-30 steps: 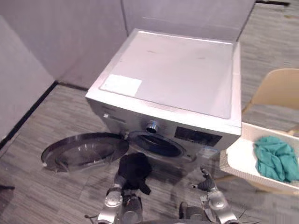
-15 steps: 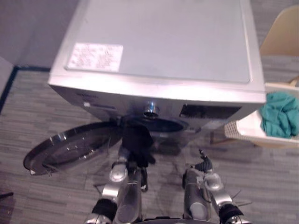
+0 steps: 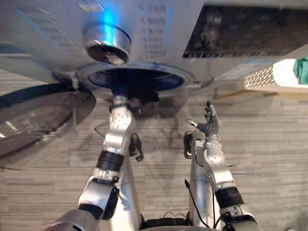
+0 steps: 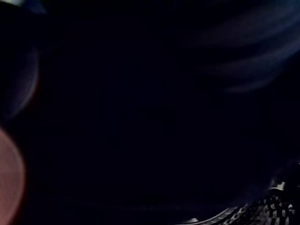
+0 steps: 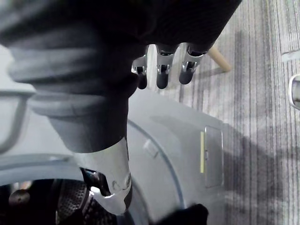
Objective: Pick up the laundry basket with both hands and put the clothes into the washing machine.
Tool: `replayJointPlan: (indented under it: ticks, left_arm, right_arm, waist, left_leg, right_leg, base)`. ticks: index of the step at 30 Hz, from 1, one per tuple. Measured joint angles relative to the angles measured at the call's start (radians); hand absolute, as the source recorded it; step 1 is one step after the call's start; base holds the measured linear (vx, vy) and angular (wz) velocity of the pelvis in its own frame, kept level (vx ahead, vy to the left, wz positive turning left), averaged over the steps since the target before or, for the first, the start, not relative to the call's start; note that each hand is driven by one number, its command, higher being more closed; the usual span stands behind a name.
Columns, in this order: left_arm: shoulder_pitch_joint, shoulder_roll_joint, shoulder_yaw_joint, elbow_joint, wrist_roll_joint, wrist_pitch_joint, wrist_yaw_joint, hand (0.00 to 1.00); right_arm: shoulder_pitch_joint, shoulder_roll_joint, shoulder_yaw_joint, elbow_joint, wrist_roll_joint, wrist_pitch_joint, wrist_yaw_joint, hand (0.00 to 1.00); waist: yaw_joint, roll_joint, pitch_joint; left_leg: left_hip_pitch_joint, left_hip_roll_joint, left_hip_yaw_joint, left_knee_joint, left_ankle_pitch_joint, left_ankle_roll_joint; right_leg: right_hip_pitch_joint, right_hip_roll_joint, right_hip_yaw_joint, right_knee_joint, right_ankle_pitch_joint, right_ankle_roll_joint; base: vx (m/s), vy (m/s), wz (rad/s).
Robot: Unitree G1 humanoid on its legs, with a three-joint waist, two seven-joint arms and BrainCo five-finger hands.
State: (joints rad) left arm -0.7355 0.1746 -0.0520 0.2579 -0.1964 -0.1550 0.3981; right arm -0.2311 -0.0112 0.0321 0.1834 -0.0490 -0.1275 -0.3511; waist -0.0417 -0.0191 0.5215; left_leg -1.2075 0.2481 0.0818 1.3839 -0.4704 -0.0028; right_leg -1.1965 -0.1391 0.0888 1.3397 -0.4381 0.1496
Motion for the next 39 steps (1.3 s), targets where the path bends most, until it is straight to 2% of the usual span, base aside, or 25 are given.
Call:
replayJointPlan:
  ticks: [2, 5, 8, 9, 12, 16, 19, 20, 22, 25, 27, 28, 31, 33, 36, 39]
  left_arm:
    - [-0.131, 0.062, 0.024, -0.009, 0.025, 0.023, 0.030, 1.00]
    - [-0.268, 0.110, 0.021, -0.012, 0.032, 0.031, 0.067, 1.00]
    - [-0.424, 0.144, 0.011, -0.011, 0.010, 0.032, 0.114, 1.00]
    - [-0.492, 0.166, 0.003, -0.008, -0.009, 0.032, 0.135, 1.00]
    - [-0.630, 0.214, -0.034, 0.033, -0.028, 0.026, 0.183, 1.00]
    - [-0.688, 0.233, -0.060, 0.069, -0.013, 0.033, 0.253, 1.00]
    - [-0.702, 0.243, -0.056, 0.088, 0.085, 0.052, 0.315, 1.00]
    - [-0.705, 0.243, -0.055, 0.099, 0.125, 0.068, 0.335, 0.00]
    - [-0.705, 0.243, -0.055, 0.106, 0.171, 0.083, 0.351, 0.00]
    - [-0.705, 0.237, -0.056, 0.132, 0.217, 0.083, 0.340, 0.00]
    - [-0.707, 0.236, -0.053, 0.178, 0.217, 0.081, 0.303, 0.00]
    - [-0.716, 0.232, -0.052, 0.238, 0.200, 0.083, 0.238, 0.00]
    - [-0.723, 0.222, -0.055, 0.319, 0.187, 0.107, 0.130, 0.00]
    - [-0.723, 0.182, -0.071, 0.367, 0.238, 0.145, 0.048, 0.00]
    - [-0.722, 0.146, -0.078, 0.385, 0.364, 0.185, -0.022, 0.00]
    - [-0.716, 0.141, -0.106, 0.374, 0.444, 0.189, -0.032, 0.00]
  right_arm:
    - [0.007, 0.014, 0.000, -0.056, -0.001, -0.023, -0.003, 0.00]
    - [0.016, 0.019, -0.001, -0.109, -0.003, -0.035, -0.006, 0.00]
    - [0.030, 0.026, -0.001, -0.135, -0.010, -0.058, -0.006, 0.00]
    - [0.032, 0.032, 0.000, -0.144, -0.013, -0.061, -0.006, 0.00]
    - [0.034, 0.040, 0.007, -0.170, -0.014, -0.065, 0.006, 0.00]
    - [0.036, 0.042, 0.007, -0.177, -0.014, -0.092, 0.025, 0.00]
    - [0.048, 0.042, 0.006, -0.197, -0.014, -0.107, 0.026, 0.00]
    - [0.050, 0.040, 0.005, -0.199, -0.014, -0.113, 0.025, 0.00]
    - [0.053, 0.038, 0.006, -0.199, -0.014, -0.122, 0.025, 0.00]
    - [0.054, 0.031, 0.006, -0.199, -0.014, -0.133, 0.024, 0.00]
    - [0.054, 0.028, 0.006, -0.199, -0.014, -0.133, 0.025, 0.00]
    - [0.051, 0.026, 0.006, -0.199, -0.013, -0.133, 0.027, 0.00]
    - [0.036, 0.025, 0.008, -0.199, -0.010, -0.131, 0.033, 0.00]
    - [0.033, 0.022, 0.007, -0.199, -0.006, -0.131, 0.060, 0.00]
    - [0.032, 0.022, 0.009, -0.198, -0.001, -0.131, 0.095, 0.00]
    - [0.032, 0.017, 0.006, -0.197, -0.001, -0.131, 0.106, 0.00]
  waist:
    - [-0.004, -0.011, 0.008]
    - [-0.007, -0.021, 0.014]
    - [-0.015, -0.027, 0.018]
    - [-0.020, -0.039, 0.024]
    - [-0.025, -0.041, 0.025]
    - [-0.033, -0.052, 0.031]
    - [-0.034, -0.053, 0.031]
    - [-0.036, -0.052, 0.031]
    - [-0.034, -0.052, 0.031]
    - [-0.033, -0.053, 0.031]
    - [-0.032, -0.053, 0.031]
    - [-0.024, -0.053, 0.031]
    - [-0.024, -0.053, 0.031]
    - [-0.022, -0.053, 0.031]
    - [-0.017, -0.054, 0.032]
    - [-0.009, -0.055, 0.032]
  left_leg:
    - [-0.083, 0.010, -0.015, 0.052, 0.000, -0.001]
    - [-0.151, 0.015, -0.034, 0.090, -0.001, -0.003]
    - [-0.216, 0.014, -0.058, 0.114, 0.003, -0.008]
    - [-0.230, 0.013, -0.060, 0.126, 0.003, -0.008]
    - [-0.275, 0.011, -0.079, 0.162, 0.003, -0.008]
    - [-0.308, 0.009, -0.083, 0.190, 0.003, -0.008]
    - [-0.323, 0.000, -0.092, 0.206, 0.004, -0.009]
    - [-0.324, -0.004, -0.096, 0.207, 0.005, -0.011]
    - [-0.328, -0.005, -0.102, 0.207, 0.007, -0.015]
    - [-0.340, -0.014, -0.112, 0.206, 0.011, -0.022]
    - [-0.345, -0.022, -0.115, 0.205, 0.014, -0.026]
    - [-0.357, -0.023, -0.121, 0.204, 0.017, -0.032]
    - [-0.378, -0.034, -0.141, 0.202, 0.024, -0.041]
    - [-0.388, -0.051, -0.151, 0.204, 0.031, -0.044]
    - [-0.389, -0.058, -0.156, 0.218, 0.032, -0.046]
    - [-0.391, -0.067, -0.161, 0.232, 0.036, -0.052]
  right_leg:
    - [-0.083, 0.008, -0.001, 0.059, -0.008, -0.008]
    - [-0.145, 0.016, -0.004, 0.101, -0.012, -0.012]
    - [-0.194, 0.015, -0.019, 0.123, -0.012, -0.014]
    - [-0.209, 0.014, -0.019, 0.138, -0.016, -0.017]
    - [-0.239, 0.013, -0.028, 0.173, -0.028, -0.017]
    - [-0.267, 0.000, -0.036, 0.213, -0.042, -0.026]
    - [-0.280, -0.005, -0.036, 0.240, -0.054, -0.026]
    - [-0.280, -0.006, -0.037, 0.245, -0.057, -0.027]
    - [-0.280, -0.007, -0.042, 0.246, -0.059, -0.030]
    - [-0.284, -0.019, -0.057, 0.252, -0.067, -0.040]
    - [-0.290, -0.021, -0.058, 0.261, -0.072, -0.042]
    - [-0.300, -0.021, -0.063, 0.265, -0.074, -0.044]
    - [-0.306, -0.026, -0.082, 0.267, -0.078, -0.050]
    - [-0.306, -0.040, -0.089, 0.281, -0.092, -0.050]
    - [-0.306, -0.047, -0.088, 0.310, -0.101, -0.053]
    - [-0.305, -0.057, -0.087, 0.340, -0.125, -0.057]
  base:
    - [-0.09, -0.132, -0.01]
    - [-0.08, -0.095, -0.01]
    - [-0.04, -0.049, 0.05]
    - [-0.01, -0.033, 0.05]
    - [0.01, -0.011, 0.03]
    - [0.01, -0.023, 0.11]
    - [0.02, -0.020, 0.10]
    - [0.02, -0.020, 0.10]
    - [0.02, -0.022, 0.05]
    - [0.04, -0.015, 0.10]
    - [0.03, -0.023, 0.15]
    - [0.02, -0.022, 0.09]
    - [0.03, -0.017, 0.13]
    - [0.05, -0.013, 0.25]
    - [0.05, -0.020, 0.16]
    - [0.01, -0.026, 0.16]
